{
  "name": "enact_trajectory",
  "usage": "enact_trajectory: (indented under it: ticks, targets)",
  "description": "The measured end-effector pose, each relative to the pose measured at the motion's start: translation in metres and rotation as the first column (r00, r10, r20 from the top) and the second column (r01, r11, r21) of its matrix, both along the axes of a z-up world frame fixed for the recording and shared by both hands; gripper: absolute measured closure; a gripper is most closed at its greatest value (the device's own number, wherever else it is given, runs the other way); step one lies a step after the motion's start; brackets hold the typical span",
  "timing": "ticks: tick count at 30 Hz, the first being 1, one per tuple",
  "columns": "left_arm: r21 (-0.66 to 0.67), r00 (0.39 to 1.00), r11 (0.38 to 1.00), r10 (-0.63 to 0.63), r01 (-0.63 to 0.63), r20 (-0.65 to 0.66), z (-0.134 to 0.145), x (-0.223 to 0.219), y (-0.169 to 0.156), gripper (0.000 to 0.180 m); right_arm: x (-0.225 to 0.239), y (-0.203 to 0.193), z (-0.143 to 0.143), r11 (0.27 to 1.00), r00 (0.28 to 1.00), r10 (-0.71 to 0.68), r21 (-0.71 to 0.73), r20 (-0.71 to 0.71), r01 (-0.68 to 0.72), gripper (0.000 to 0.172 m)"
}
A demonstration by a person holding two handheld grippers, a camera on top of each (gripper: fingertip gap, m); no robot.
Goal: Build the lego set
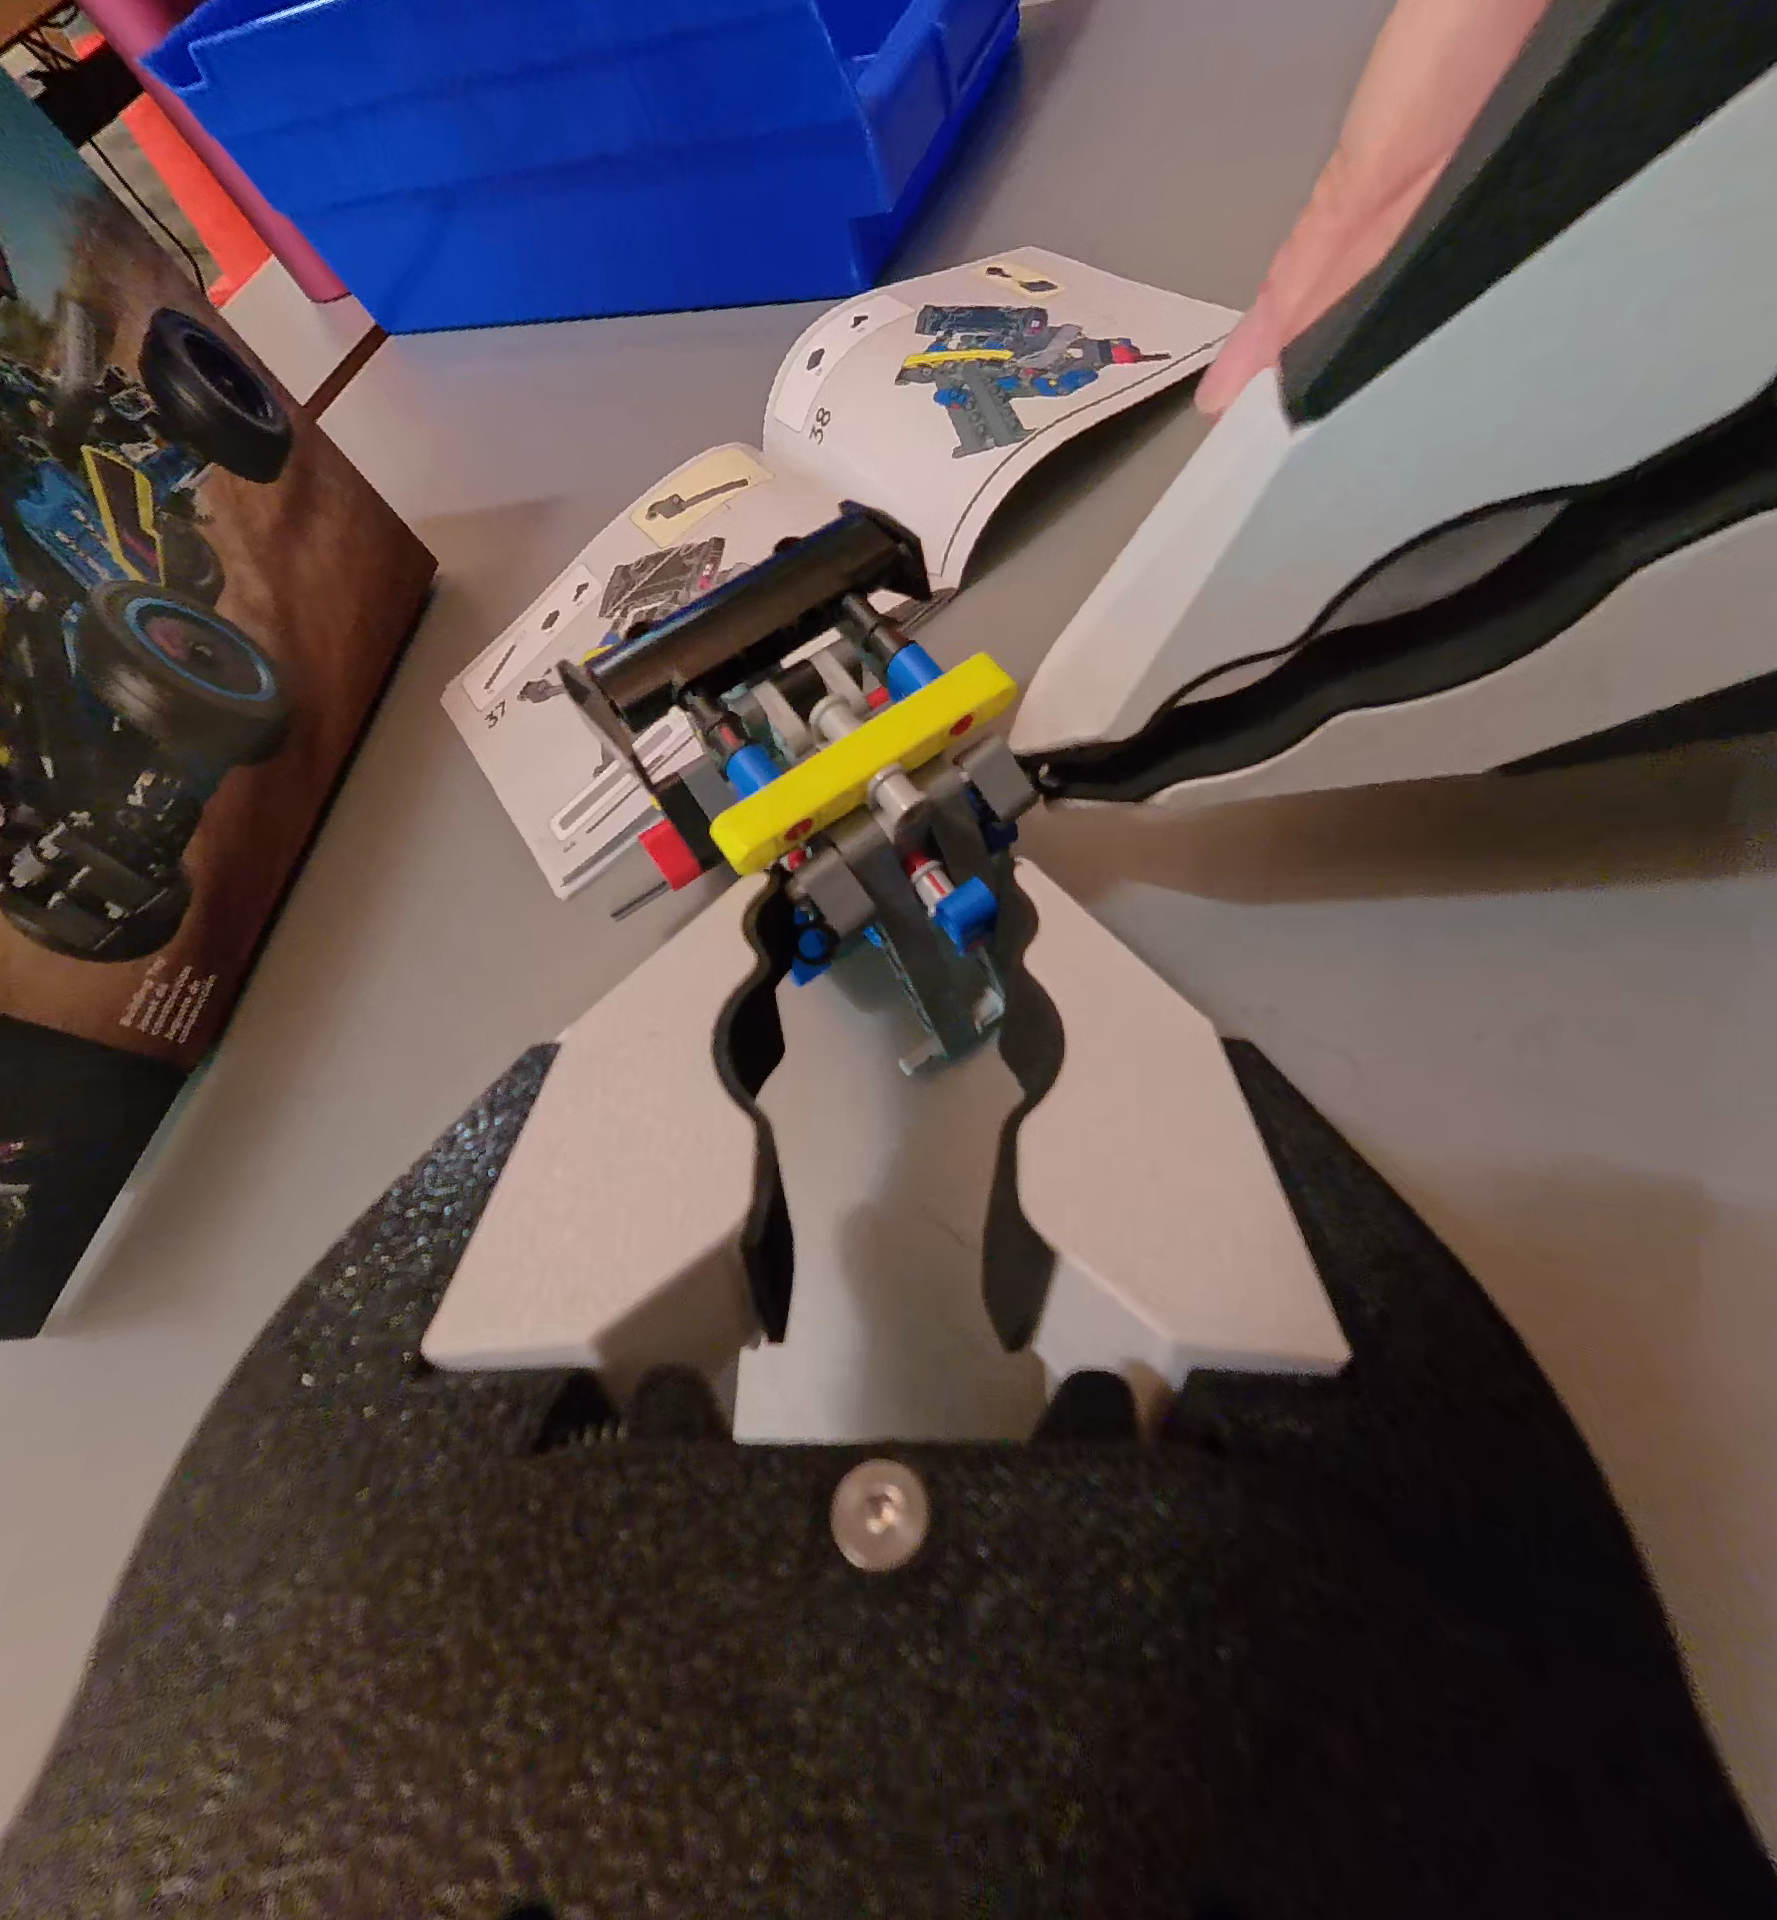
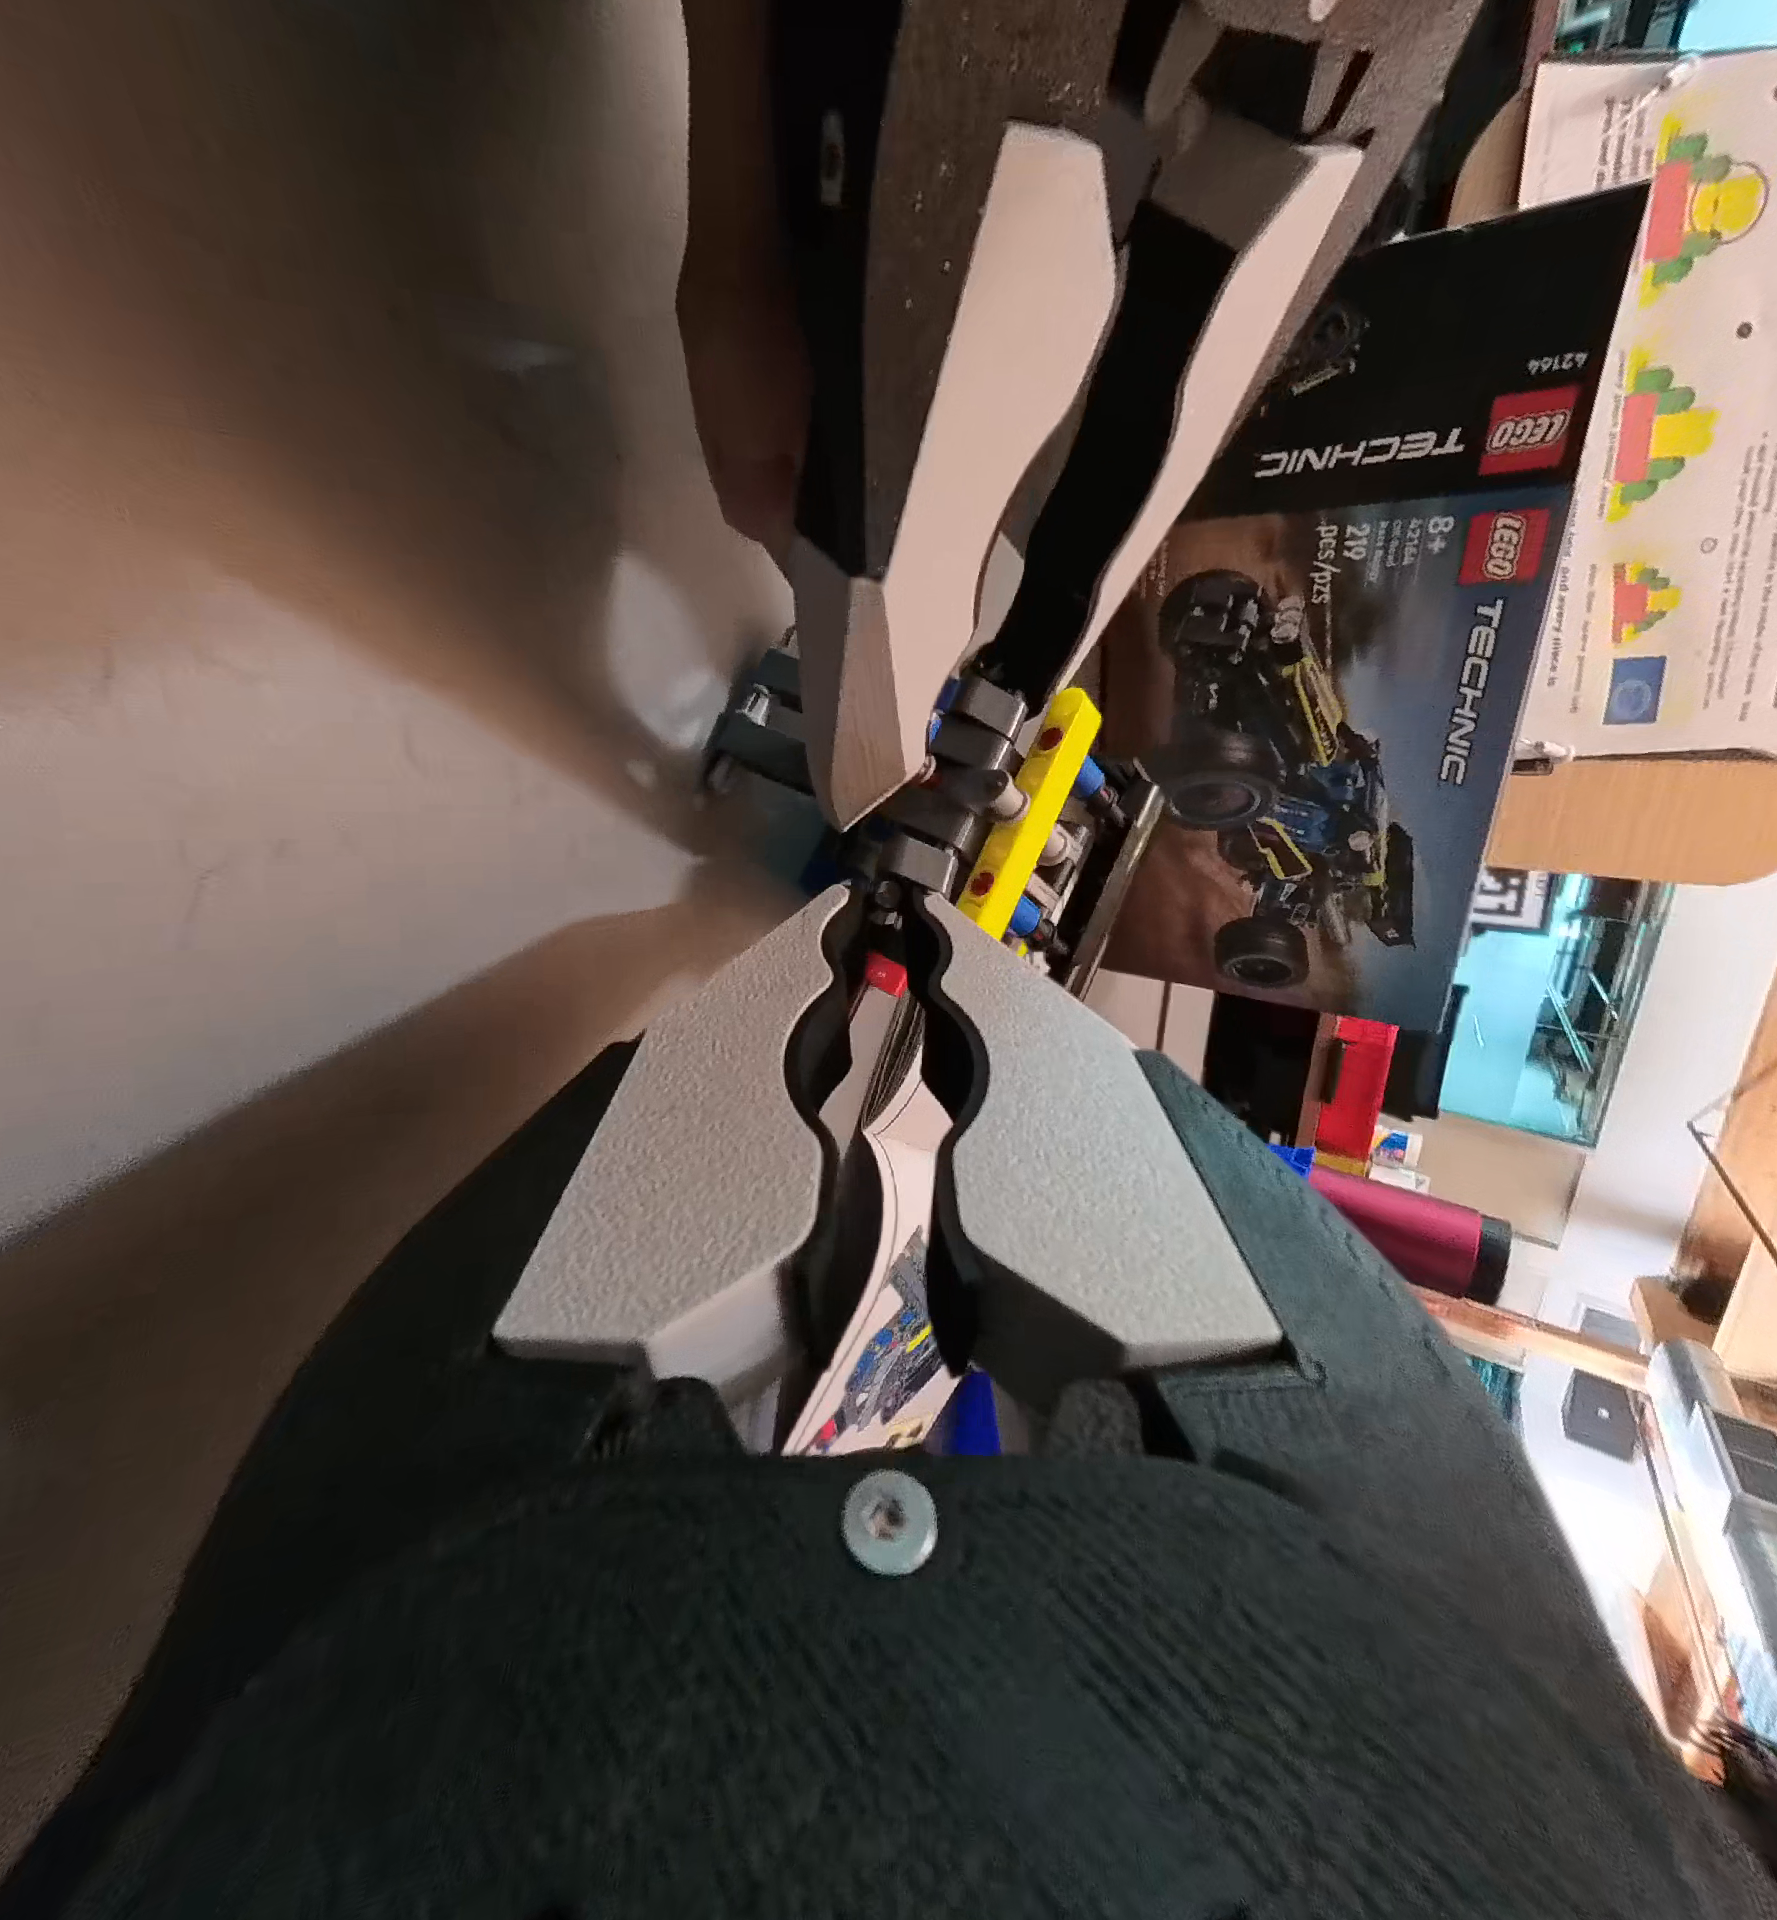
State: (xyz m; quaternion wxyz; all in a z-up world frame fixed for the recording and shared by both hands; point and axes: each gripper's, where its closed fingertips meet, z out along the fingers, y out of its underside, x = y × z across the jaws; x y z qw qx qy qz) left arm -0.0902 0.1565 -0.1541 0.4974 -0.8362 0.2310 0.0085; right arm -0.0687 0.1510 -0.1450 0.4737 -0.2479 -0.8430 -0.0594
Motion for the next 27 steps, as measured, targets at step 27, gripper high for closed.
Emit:
enact_trajectory:
  ticks: [27]
  targets:
    - [0.002,0.999,1.0,0.017,-0.018,0.032,-0.0002,-0.0056,0.0002,0.144,-0.0081,-0.0033,0.0026,0.931,0.96,-0.1,-0.365,-0.263,-0.003,0.167]
